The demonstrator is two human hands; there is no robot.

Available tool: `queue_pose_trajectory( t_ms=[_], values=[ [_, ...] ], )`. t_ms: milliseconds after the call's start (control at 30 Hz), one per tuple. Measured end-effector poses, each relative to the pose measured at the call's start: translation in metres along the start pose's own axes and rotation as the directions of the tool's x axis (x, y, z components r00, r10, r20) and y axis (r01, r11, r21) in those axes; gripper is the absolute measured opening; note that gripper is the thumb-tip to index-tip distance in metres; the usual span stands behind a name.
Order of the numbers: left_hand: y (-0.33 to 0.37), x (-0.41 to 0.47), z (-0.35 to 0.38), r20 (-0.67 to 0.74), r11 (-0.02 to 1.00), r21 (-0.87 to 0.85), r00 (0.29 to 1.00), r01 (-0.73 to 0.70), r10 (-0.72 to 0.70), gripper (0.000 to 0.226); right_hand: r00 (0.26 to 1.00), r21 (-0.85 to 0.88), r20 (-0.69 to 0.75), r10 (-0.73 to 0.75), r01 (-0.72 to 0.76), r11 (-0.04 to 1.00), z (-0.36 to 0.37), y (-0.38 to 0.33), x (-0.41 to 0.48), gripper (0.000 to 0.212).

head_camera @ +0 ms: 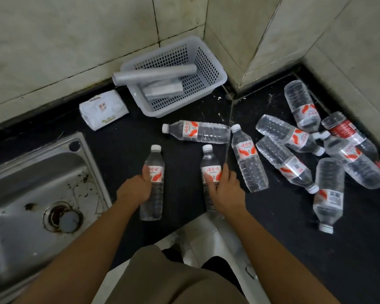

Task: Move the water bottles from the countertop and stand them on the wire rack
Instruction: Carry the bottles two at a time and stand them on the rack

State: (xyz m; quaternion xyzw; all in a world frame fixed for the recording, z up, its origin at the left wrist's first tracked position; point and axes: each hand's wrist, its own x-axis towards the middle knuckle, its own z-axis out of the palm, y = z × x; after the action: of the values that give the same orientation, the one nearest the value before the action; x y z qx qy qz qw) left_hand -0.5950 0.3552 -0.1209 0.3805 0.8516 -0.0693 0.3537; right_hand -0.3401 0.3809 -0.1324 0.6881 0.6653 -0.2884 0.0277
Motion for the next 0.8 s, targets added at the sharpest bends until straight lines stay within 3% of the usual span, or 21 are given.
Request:
queue_pose_trajectory(
  t_ms=[133, 300, 367, 567, 700, 800],
  values=[
    [0.012, -0.008, 0.013, -0.04, 0.988, -0.149, 0.999, 0.03, -0.037, 0.083, 0.997, -0.074, 0.057, -0.043, 0.047, 0.996, -0.006, 0.011, 0.006, 0.11],
    [0.02, 0.005, 0.014, 0.016, 0.973, -0.22, 0.997, 0.072, -0.07, 0.106, 0.994, 0.115, 0.088, 0.069, -0.079, 0.99, 0.0, 0.014, 0.008, 0.08],
    [0.018, 0.007, 0.012, 0.051, 0.978, -0.204, 0.998, 0.053, -0.043, 0.104, 0.991, 0.213, 0.083, 0.104, -0.119, 0.97, 0.0, 0.017, 0.008, 0.072],
    [0.045, -0.026, -0.002, -0.095, 0.922, -0.249, 0.955, -0.298, 0.283, 0.068, 0.986, 0.531, -0.006, 0.167, -0.138, 0.836, -0.026, 0.035, -0.008, 0.057],
    [0.101, -0.062, -0.033, -0.239, 0.769, -0.294, 0.822, -0.568, 0.517, 0.061, 0.966, 0.707, -0.121, 0.229, -0.079, 0.703, -0.086, 0.046, -0.023, 0.036],
    [0.149, -0.099, -0.064, -0.352, 0.627, -0.315, 0.701, -0.712, 0.62, 0.062, 0.932, 0.789, -0.265, 0.248, 0.062, 0.611, -0.141, 0.052, -0.036, 0.039]
  ],
)
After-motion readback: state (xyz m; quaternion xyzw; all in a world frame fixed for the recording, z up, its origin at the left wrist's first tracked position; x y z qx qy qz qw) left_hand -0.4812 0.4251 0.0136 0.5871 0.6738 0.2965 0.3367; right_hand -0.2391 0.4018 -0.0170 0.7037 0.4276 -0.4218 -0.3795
